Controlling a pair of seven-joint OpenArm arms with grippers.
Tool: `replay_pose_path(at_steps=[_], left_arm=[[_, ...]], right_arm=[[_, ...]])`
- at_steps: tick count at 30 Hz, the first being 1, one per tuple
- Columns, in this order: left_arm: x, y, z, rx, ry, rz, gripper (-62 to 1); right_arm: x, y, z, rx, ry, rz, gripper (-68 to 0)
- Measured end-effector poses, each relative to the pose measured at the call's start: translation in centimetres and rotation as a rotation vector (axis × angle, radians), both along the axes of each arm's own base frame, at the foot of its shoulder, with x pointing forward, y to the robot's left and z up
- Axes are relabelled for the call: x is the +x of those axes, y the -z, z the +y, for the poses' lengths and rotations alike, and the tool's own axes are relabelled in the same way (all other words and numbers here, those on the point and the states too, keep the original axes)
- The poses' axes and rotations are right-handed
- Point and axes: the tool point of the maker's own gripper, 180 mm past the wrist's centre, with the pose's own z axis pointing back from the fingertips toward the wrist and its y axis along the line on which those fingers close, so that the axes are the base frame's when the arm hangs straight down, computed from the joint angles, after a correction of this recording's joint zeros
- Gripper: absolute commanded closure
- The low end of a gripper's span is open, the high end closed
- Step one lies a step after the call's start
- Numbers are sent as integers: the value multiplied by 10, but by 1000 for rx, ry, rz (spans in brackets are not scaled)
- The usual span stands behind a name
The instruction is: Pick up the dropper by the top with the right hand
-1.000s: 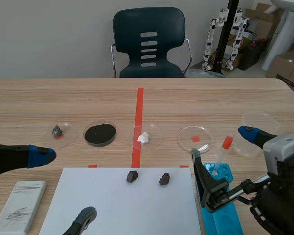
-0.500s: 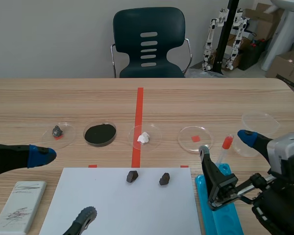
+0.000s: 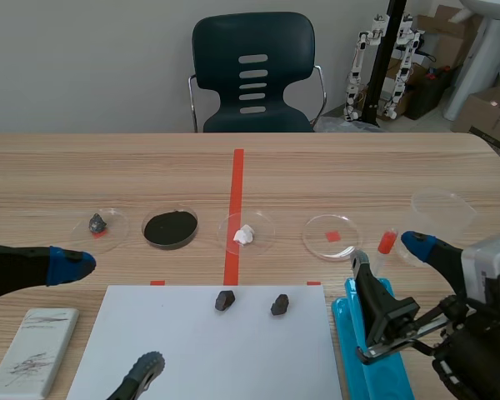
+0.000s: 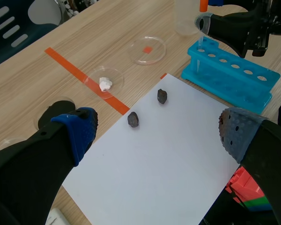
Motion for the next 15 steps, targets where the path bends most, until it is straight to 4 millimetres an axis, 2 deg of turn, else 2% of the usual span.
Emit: replay_pose_path(at_steps=[7,15], left_arm=[[0,0,0,0,0,0,-542],[0,0,0,0,0,0,-542]], right_arm=[[-2,-4,1,2,-4,-22,-391],[-3,-8,1,11,-5,-43,-331]])
